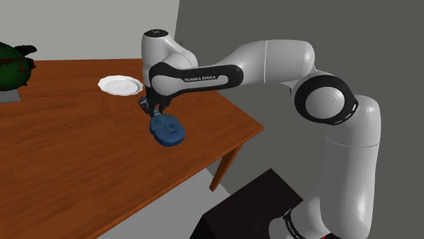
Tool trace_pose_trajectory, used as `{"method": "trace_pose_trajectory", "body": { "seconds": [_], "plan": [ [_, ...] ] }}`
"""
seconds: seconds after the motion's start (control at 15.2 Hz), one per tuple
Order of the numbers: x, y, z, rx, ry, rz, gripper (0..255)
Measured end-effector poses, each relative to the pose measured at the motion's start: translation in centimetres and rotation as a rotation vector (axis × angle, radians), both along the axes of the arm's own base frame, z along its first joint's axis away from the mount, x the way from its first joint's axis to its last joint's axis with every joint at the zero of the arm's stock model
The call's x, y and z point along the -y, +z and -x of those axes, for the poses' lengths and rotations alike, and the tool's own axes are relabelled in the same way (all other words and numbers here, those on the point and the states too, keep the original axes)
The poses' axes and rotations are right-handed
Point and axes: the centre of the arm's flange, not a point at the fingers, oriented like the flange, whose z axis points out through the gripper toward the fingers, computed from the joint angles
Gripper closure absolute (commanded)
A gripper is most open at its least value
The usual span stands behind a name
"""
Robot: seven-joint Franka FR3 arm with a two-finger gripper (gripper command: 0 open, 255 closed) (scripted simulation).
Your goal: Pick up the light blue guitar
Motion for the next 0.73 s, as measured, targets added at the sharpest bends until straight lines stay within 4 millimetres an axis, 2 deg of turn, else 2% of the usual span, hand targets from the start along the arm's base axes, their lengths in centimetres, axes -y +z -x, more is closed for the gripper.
{"method": "trace_pose_trajectory", "body": {
  "seconds": [0.73],
  "plan": [
    [0.1,5.5,-0.1,0.000,0.000,0.000,255]
  ]
}}
